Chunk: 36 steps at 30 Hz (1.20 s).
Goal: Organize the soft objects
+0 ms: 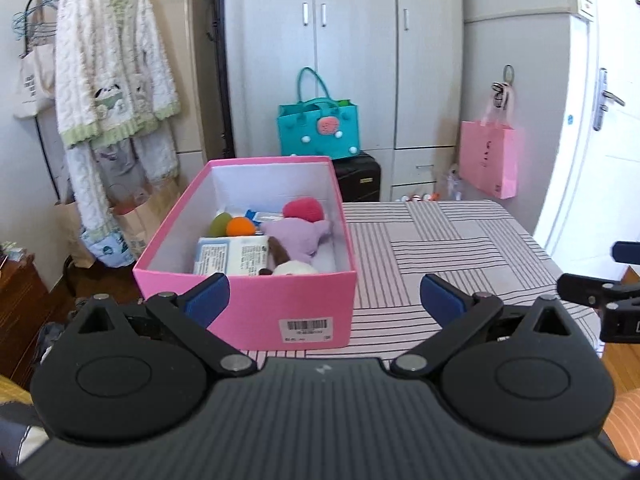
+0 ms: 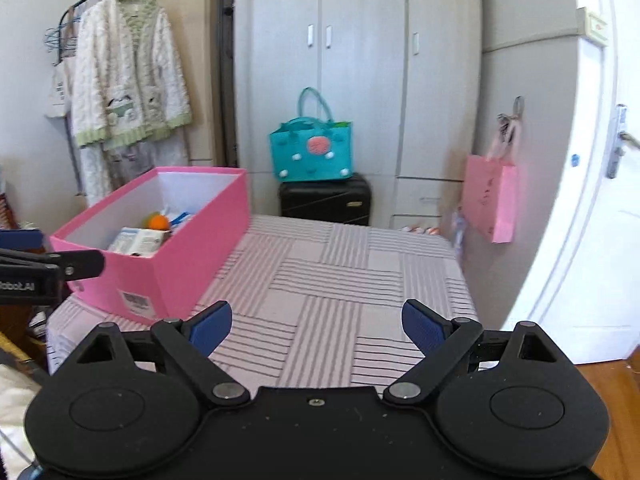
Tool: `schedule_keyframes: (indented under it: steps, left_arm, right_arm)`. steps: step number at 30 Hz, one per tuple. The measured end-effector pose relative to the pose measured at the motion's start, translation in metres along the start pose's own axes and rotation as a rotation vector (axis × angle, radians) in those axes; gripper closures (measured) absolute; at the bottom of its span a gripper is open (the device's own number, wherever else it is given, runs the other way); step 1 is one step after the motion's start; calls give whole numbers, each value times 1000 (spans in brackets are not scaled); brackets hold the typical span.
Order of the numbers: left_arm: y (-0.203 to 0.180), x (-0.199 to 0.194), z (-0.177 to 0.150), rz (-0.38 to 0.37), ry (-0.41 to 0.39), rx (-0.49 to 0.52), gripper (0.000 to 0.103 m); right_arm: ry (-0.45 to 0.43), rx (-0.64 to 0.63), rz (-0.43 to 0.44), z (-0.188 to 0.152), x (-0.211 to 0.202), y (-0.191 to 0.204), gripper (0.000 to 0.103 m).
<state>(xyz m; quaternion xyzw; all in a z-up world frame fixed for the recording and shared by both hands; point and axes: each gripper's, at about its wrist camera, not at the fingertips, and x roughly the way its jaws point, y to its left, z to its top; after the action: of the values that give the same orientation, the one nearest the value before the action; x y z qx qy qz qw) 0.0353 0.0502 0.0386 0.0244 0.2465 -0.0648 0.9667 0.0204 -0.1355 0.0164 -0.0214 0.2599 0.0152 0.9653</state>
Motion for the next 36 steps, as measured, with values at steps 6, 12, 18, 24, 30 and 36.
schedule_keyframes:
  steps: [6,12,18,24,30,36]
  left_arm:
    - [-2,-5,-7,86,-29,12,0]
    - [-3,-4,-13,107,-34,-7,0]
    - [0,-1,-16,119,-23,-1,0]
    - [-2,-2,-16,168,-28,32,0]
    - [-4,-6,-17,151,-25,40,0]
    - [-2,-10,-16,140,-19,17,0]
  right_arm:
    - [-36,-21,-41,-7,-6,6,9]
    - [-41,-9,-22,-10,-9,11,9]
    - [-42,6,-14,-11,-8,10,9]
    - [-40,13,-14,-11,-6,8,9]
    - [-41,15,-21,-13,-6,7,9]
    - [-47,10,-16,-13,-7,6,9]
